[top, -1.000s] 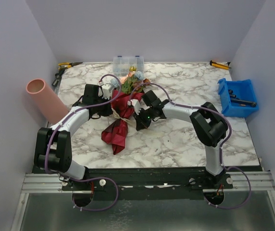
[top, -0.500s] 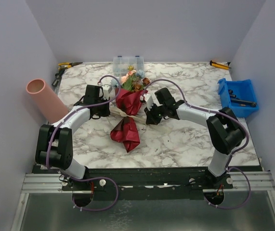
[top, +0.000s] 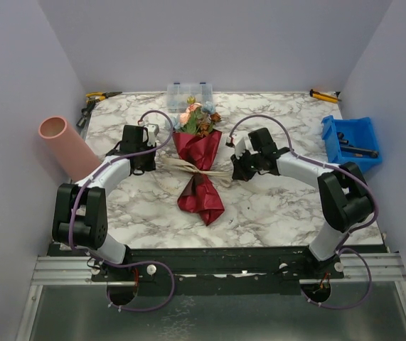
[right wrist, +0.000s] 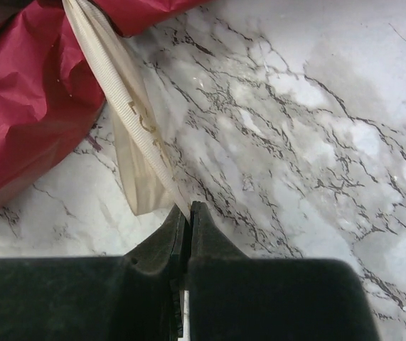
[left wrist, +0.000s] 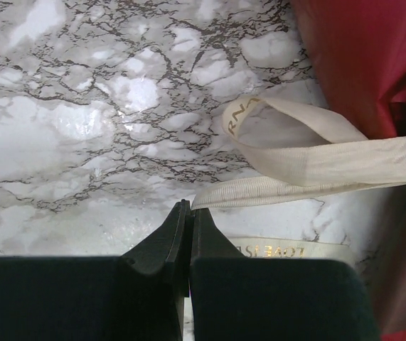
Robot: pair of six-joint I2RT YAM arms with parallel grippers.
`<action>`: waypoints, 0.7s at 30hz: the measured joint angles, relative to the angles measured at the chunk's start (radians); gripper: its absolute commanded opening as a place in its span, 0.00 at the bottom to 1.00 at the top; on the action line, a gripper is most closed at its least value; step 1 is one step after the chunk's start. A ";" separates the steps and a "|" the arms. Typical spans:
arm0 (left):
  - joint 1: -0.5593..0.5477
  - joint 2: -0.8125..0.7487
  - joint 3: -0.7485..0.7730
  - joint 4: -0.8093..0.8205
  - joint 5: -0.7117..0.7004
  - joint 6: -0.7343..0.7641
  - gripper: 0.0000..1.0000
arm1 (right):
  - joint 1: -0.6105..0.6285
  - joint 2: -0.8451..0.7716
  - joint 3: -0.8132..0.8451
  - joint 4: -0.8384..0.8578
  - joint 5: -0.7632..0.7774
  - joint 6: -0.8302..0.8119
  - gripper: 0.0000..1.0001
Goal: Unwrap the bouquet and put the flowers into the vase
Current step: Untie the ribbon from the wrapping paper.
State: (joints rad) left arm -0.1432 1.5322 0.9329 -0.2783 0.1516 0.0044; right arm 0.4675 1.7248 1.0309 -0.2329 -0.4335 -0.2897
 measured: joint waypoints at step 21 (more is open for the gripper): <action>0.060 -0.003 0.000 0.022 -0.121 0.002 0.00 | -0.072 -0.003 -0.021 -0.040 -0.013 -0.018 0.01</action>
State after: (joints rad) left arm -0.0834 1.5291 0.9329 -0.2562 0.0307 0.0063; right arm 0.3950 1.7214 1.0096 -0.2729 -0.4469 -0.3073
